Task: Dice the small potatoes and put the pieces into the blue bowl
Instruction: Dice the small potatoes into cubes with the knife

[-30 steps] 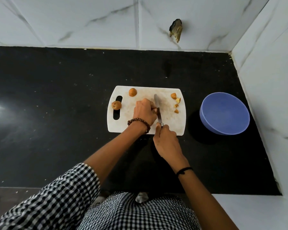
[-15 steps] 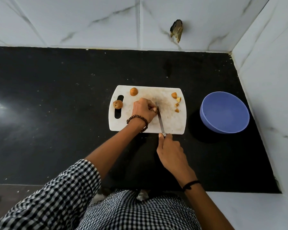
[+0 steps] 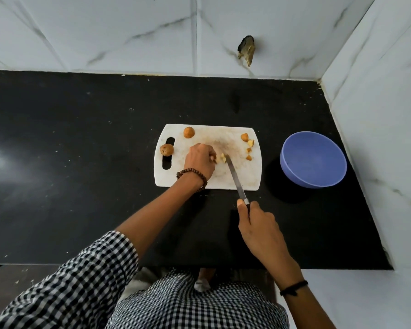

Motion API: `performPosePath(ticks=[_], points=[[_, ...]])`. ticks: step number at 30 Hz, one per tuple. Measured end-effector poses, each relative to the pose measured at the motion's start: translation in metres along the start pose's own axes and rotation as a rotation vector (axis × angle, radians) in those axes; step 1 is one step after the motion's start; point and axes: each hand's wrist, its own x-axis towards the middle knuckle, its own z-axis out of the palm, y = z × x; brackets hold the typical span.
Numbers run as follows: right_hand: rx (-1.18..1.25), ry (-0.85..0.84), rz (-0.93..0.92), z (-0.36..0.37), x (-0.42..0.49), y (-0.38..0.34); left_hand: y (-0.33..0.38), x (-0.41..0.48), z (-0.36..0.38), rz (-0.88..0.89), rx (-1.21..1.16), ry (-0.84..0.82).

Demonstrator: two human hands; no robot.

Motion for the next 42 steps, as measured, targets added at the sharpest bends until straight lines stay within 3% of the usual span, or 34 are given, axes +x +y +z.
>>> performPosePath(ticks=[10, 22, 29, 38, 42], points=[[-0.110, 0.007, -0.146, 0.020, 0.015, -0.030, -0.017, -0.007, -0.020, -0.111, 0.130, 0.017], [-0.061, 0.131, 0.011, -0.006, 0.033, 0.005, -0.023, -0.009, -0.032, -0.085, 0.193, 0.069], [-0.056, 0.115, -0.009, -0.008, 0.041, -0.002, -0.031, 0.010, -0.042, -0.069, 0.260, 0.119], [-0.047, 0.138, -0.095, -0.009, 0.059, -0.034, -0.031, 0.056, -0.055, -0.038, 0.476, 0.028], [-0.042, 0.115, -0.099, -0.008, 0.066, -0.042, -0.027, 0.059, -0.056, 0.043, 0.412, -0.020]])
